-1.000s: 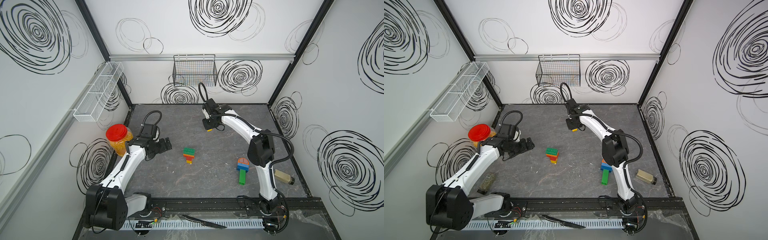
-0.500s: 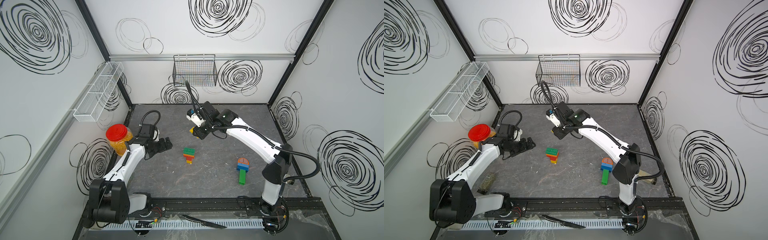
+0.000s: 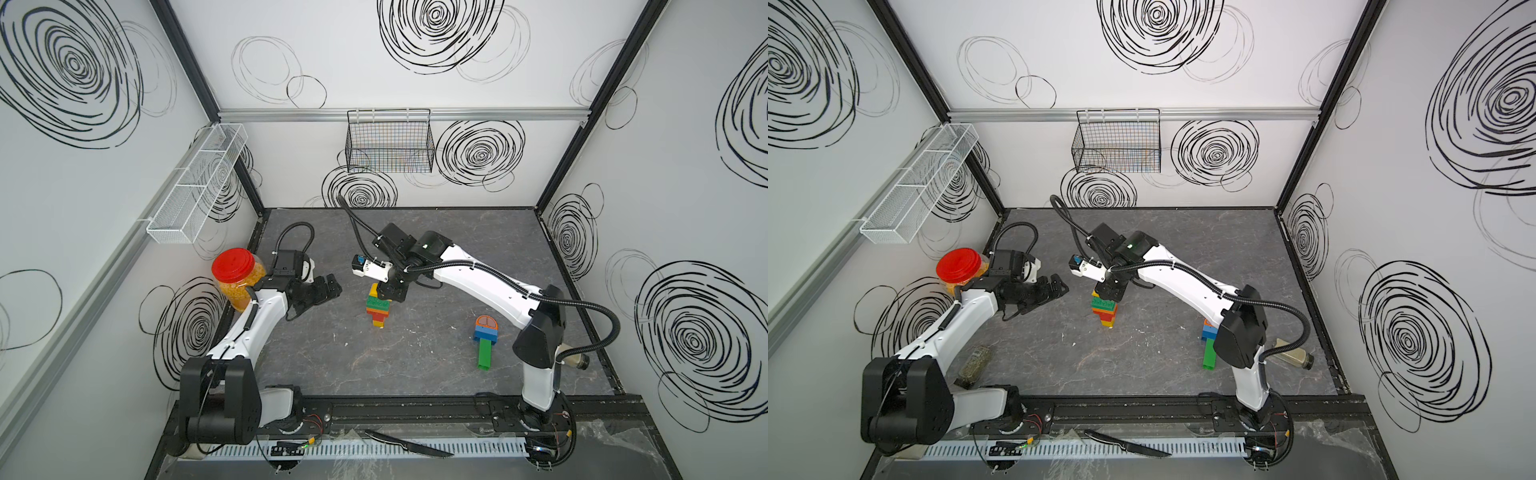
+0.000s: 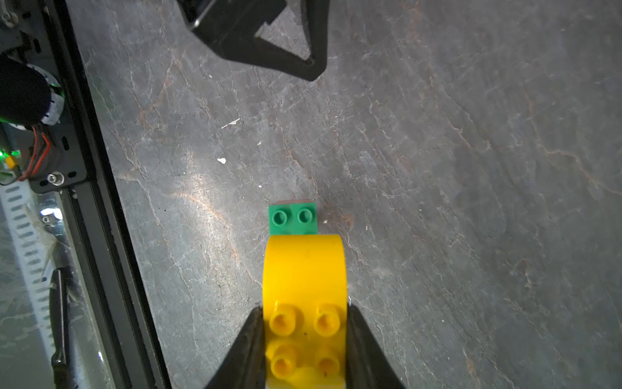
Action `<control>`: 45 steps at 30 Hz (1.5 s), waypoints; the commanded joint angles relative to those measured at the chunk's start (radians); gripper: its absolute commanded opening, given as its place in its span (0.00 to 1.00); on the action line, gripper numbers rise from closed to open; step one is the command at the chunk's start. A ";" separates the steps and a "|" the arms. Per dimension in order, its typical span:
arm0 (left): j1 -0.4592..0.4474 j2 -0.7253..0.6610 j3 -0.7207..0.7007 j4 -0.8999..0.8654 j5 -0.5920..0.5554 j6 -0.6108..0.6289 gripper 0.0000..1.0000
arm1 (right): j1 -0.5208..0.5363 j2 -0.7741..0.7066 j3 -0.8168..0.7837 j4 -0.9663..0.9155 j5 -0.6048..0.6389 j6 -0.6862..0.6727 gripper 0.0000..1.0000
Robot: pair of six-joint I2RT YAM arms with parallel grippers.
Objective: Assemble an ice cream with lego
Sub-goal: Pick up the lego brick from the center of the board, then assemble the lego brick with the lego brick.
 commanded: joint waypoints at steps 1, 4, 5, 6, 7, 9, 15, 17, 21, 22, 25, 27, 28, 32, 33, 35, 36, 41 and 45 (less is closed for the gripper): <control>0.023 -0.004 -0.016 0.044 0.019 -0.008 0.99 | 0.027 0.031 0.047 -0.065 0.033 -0.030 0.00; 0.024 -0.008 -0.024 0.056 0.027 -0.016 0.99 | 0.038 0.030 0.050 -0.049 0.042 -0.011 0.00; 0.024 -0.010 -0.023 0.056 0.027 -0.018 0.99 | 0.040 0.026 0.050 -0.046 0.043 -0.007 0.00; 0.024 -0.010 -0.023 0.057 0.029 -0.017 0.99 | 0.042 0.024 0.048 -0.042 0.044 -0.002 0.00; 0.024 -0.012 -0.021 0.056 0.031 -0.016 0.99 | 0.042 0.021 0.047 -0.040 0.044 0.000 0.00; 0.024 -0.013 -0.022 0.053 0.032 -0.013 0.99 | 0.040 0.017 0.042 -0.037 0.054 0.008 0.00; 0.025 -0.016 -0.020 0.053 0.032 -0.012 0.99 | 0.026 0.029 0.048 -0.034 0.067 0.019 0.00; 0.025 -0.016 -0.020 0.053 0.032 -0.012 0.99 | 0.022 0.034 0.054 -0.035 0.064 0.019 0.00; 0.025 -0.014 -0.021 0.052 0.031 -0.009 0.99 | 0.021 0.042 0.065 -0.038 0.063 0.022 0.00; 0.026 -0.014 -0.021 0.051 0.030 -0.009 0.99 | 0.020 0.043 0.065 -0.040 0.061 0.022 0.00; 0.026 -0.011 -0.018 0.050 0.029 -0.010 0.99 | 0.022 0.049 0.065 -0.038 0.059 0.027 0.00; 0.025 -0.011 -0.017 0.048 0.030 -0.010 0.99 | 0.022 0.055 0.066 -0.039 0.062 0.030 0.00; 0.025 -0.011 -0.018 0.047 0.031 -0.010 0.99 | 0.022 0.058 0.066 -0.039 0.059 0.030 0.00; 0.025 -0.012 -0.019 0.045 0.028 -0.007 0.99 | 0.022 0.071 0.075 -0.046 0.064 0.031 0.00; 0.025 -0.013 -0.019 0.045 0.028 -0.007 0.99 | 0.022 0.074 0.079 -0.048 0.065 0.031 0.00; 0.025 -0.013 -0.019 0.045 0.028 -0.007 0.99 | 0.020 0.079 0.087 -0.053 0.067 0.031 0.00; 0.026 -0.013 -0.019 0.046 0.028 -0.007 0.99 | 0.021 0.084 0.093 -0.057 0.069 0.031 0.00; 0.026 -0.012 -0.018 0.042 0.028 -0.006 0.99 | 0.020 0.096 0.103 -0.068 0.075 0.030 0.00; 0.025 -0.013 -0.016 0.041 0.027 -0.005 0.99 | 0.020 0.096 0.100 -0.071 0.080 0.029 0.00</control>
